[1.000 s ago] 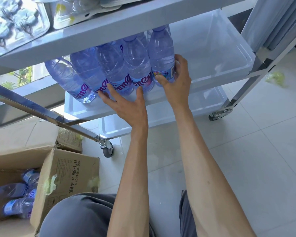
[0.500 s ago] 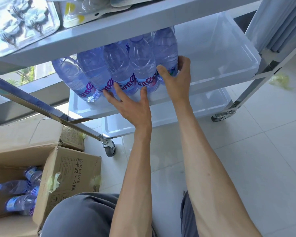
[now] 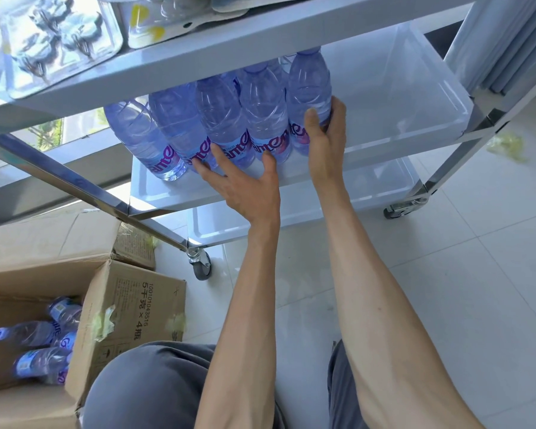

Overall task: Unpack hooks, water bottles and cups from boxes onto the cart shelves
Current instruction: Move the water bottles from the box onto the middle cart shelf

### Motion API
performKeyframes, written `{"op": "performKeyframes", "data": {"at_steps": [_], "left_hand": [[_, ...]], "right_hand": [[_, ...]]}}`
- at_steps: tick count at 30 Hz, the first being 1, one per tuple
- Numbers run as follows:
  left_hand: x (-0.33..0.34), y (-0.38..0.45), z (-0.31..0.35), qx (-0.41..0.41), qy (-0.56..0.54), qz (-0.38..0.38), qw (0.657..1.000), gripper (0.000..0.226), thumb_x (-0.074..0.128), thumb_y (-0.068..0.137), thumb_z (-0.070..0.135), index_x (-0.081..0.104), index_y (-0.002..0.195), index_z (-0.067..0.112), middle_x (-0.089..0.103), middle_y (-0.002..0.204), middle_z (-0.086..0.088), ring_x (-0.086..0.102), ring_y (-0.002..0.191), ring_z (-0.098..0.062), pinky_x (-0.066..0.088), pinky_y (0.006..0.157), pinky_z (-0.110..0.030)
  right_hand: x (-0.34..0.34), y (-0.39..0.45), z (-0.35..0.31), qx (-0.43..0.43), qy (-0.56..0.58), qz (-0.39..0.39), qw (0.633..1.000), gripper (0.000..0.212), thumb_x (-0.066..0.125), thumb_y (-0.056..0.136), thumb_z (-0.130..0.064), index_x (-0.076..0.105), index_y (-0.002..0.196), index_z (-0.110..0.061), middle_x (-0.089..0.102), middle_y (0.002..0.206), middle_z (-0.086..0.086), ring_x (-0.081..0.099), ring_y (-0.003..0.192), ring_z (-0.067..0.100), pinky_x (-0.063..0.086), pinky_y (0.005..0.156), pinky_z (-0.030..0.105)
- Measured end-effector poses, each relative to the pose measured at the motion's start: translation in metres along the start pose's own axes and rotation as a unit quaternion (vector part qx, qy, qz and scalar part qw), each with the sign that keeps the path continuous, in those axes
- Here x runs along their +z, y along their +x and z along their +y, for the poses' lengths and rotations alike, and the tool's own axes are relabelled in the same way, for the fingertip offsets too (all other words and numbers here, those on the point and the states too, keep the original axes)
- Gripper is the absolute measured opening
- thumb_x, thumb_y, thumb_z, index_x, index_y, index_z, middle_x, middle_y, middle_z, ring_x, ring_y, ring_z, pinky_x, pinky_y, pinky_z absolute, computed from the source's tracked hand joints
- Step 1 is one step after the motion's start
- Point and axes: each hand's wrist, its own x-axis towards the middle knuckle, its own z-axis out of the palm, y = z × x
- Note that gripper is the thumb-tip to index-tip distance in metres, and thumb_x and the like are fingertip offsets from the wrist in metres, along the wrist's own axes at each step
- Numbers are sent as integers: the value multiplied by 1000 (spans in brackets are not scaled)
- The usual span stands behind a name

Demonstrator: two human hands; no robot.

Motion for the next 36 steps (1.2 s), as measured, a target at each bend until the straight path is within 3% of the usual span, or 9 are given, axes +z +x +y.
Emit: {"op": "performKeyframes", "data": {"at_steps": [4, 8, 11, 14, 19, 22, 27, 32, 36], "left_hand": [[-1, -1, 3, -2, 3, -1, 1000, 88, 71, 77, 50, 35, 150, 17, 16, 161, -15, 21, 147, -31, 44, 102, -43], [-2, -3, 5, 1, 11, 2, 1000, 90, 68, 76, 52, 34, 151, 16, 15, 161, -16, 21, 147, -30, 45, 100, -42], [-2, -3, 5, -1, 12, -2, 1000, 91, 66, 76, 53, 33, 152, 15, 14, 161, -16, 22, 147, -30, 46, 99, -42], [-2, -2, 4, 2, 18, -2, 1000, 91, 66, 77, 54, 33, 152, 15, 14, 161, -16, 22, 147, -30, 46, 99, -42], [0, 0, 1, 2, 21, -4, 1000, 92, 67, 78, 56, 31, 153, 17, 15, 161, -16, 21, 147, -30, 46, 100, -43], [-1, 2, -4, 9, 26, 0, 1000, 97, 69, 78, 64, 29, 155, 19, 16, 161, -16, 22, 147, -30, 48, 97, -46], [2, 4, -8, 7, 32, -7, 999, 95, 67, 79, 67, 31, 154, 22, 16, 161, -15, 23, 147, -30, 50, 95, -45], [-8, 1, -7, 11, 23, -41, 999, 90, 66, 85, 58, 26, 156, 19, 8, 163, -15, 20, 148, -30, 44, 103, -41], [-42, -4, -6, 28, 7, -116, 993, 69, 58, 98, 36, 24, 156, 19, 5, 164, -13, 19, 149, -26, 37, 108, -35]], "right_hand": [[2, -3, -5, 18, 1, -23, 1000, 46, 52, 94, -42, 55, 129, -14, 57, 123, 4, 47, 122, 18, 44, 102, 37], [12, -15, -10, 52, -4, 47, 998, 82, 79, 75, -48, 41, 138, -11, 53, 131, 4, 53, 120, 19, 49, 99, 32], [14, -14, -8, 21, 9, 60, 998, 59, 78, 80, -34, 50, 124, -4, 63, 116, 7, 63, 105, 22, 53, 92, 44], [14, -12, -5, 2, 19, 39, 999, 43, 67, 90, -30, 55, 124, -6, 63, 117, 5, 60, 111, 21, 49, 97, 46], [14, -11, -2, 20, 8, 44, 999, 45, 63, 87, -44, 58, 123, -18, 56, 118, -3, 48, 117, 8, 46, 98, 33], [15, -3, -3, 42, 43, 40, 997, 57, 65, 88, -45, 50, 130, -9, 61, 119, 0, 60, 110, 14, 52, 96, 37], [17, 3, -2, 54, 59, -1, 997, 51, 54, 94, -39, 48, 130, -4, 61, 121, 6, 62, 111, 20, 51, 98, 45], [14, -14, -7, 78, 42, 22, 996, 58, 45, 101, -36, 33, 151, -11, 37, 155, 5, 35, 142, 17, 29, 117, 30], [8, -46, -17, 116, -10, 141, 983, 52, 48, 96, -8, 39, 147, -4, 43, 151, 10, 38, 139, 21, 27, 107, 19]]}}
